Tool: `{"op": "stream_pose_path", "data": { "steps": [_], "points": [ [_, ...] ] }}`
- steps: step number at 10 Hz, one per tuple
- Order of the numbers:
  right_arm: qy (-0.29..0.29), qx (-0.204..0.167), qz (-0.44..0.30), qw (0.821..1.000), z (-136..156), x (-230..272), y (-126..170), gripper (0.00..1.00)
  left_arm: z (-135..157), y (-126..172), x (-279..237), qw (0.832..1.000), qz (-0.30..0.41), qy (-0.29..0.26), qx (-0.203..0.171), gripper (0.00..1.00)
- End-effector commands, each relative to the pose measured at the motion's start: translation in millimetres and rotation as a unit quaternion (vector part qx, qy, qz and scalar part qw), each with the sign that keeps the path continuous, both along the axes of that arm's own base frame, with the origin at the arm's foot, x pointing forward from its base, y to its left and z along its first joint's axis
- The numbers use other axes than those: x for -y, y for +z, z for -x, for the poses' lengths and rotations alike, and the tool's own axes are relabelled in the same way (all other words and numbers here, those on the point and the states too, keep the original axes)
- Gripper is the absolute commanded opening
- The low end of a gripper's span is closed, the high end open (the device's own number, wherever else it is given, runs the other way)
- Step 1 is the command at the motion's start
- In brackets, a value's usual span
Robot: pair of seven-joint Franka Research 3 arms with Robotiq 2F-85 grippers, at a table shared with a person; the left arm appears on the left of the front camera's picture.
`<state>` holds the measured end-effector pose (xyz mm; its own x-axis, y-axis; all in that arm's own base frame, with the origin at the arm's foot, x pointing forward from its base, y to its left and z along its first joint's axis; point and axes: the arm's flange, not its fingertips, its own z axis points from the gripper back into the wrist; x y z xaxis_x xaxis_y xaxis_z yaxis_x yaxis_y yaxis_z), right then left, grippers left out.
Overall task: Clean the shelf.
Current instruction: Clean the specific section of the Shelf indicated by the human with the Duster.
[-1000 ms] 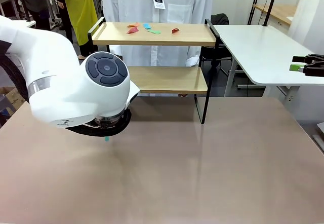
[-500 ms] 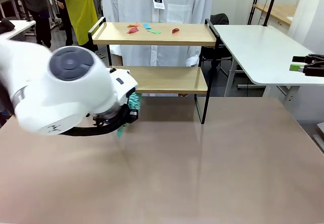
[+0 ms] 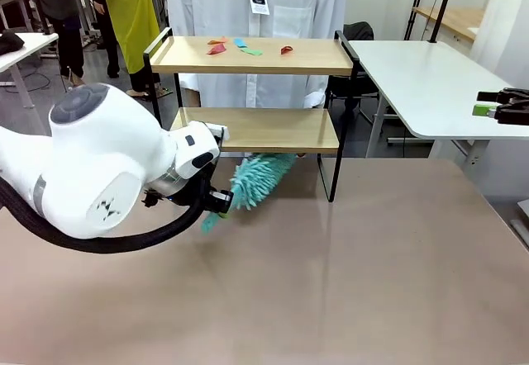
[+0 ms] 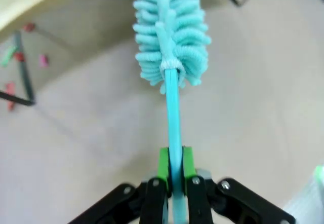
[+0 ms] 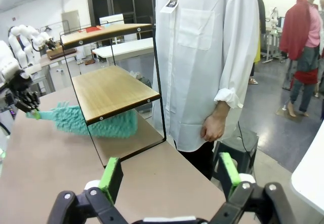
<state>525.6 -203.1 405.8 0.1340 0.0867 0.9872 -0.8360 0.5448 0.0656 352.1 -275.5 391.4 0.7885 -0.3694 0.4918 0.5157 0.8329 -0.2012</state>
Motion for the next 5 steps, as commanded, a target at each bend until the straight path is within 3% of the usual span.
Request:
{"op": "stream_pose_path", "data": {
  "steps": [1,5],
  "points": [
    [0.000,0.003,0.002,1.000,-0.7,-1.7,3.1,1.00,15.4,35.8,-118.1,0.994,0.001,-0.104,-0.043,0.13],
    [0.000,0.003,0.002,1.000,-0.7,-1.7,3.1,1.00,17.1,60.2,-158.3,0.972,-0.055,-0.194,-0.117,0.13]
  ]
}}
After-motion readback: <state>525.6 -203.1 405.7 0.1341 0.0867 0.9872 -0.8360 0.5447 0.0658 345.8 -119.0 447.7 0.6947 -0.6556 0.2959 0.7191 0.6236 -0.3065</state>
